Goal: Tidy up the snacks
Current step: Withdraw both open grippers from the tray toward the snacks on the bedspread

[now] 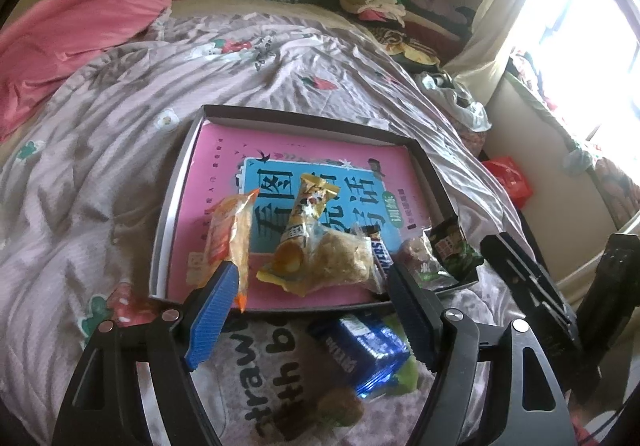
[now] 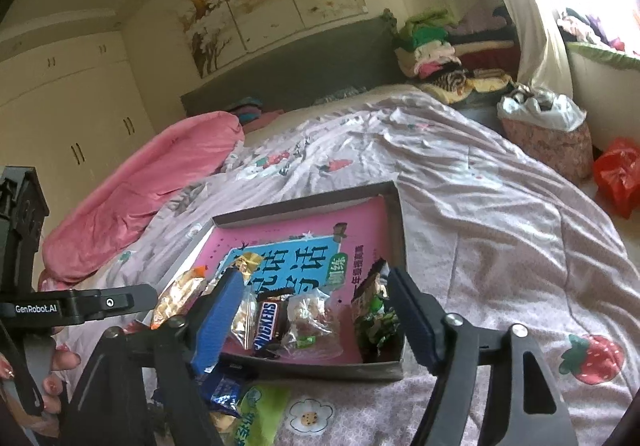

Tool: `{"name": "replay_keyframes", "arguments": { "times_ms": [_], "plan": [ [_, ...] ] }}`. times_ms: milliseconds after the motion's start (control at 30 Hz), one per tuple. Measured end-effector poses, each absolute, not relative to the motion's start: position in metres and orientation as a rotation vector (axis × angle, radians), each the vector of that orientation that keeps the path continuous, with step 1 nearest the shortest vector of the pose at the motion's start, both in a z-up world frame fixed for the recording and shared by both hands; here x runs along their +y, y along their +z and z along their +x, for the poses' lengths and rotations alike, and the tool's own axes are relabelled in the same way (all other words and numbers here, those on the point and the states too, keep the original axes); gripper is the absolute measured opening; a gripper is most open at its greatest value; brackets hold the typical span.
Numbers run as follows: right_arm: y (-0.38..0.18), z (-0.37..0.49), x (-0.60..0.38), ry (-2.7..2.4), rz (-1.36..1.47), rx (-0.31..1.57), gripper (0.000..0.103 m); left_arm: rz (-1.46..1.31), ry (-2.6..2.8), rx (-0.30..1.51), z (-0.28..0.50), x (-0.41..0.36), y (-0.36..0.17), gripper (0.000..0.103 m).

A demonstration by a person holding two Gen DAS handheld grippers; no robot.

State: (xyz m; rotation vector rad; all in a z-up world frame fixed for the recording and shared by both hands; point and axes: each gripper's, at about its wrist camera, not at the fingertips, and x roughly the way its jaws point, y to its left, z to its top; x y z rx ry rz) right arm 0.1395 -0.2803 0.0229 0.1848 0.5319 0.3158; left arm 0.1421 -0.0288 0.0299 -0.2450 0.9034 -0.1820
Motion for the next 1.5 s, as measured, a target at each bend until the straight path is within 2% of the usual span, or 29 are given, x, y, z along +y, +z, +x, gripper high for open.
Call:
{"name": "replay_keyframes", "arguments": {
  "times_ms": [567,1500],
  "plan": [
    [0.031,0.116,-0.262,0.314,0.141,0.541,0.08,-0.264,-0.199,0.886,0.119,0.002,0.028,0.078],
    [0.031,0.097,-0.223,0.374,0.071,0.599,0.08,-0.242,-0.218,0.877,0.101,0.011,0.028,0.078]
  ]
}}
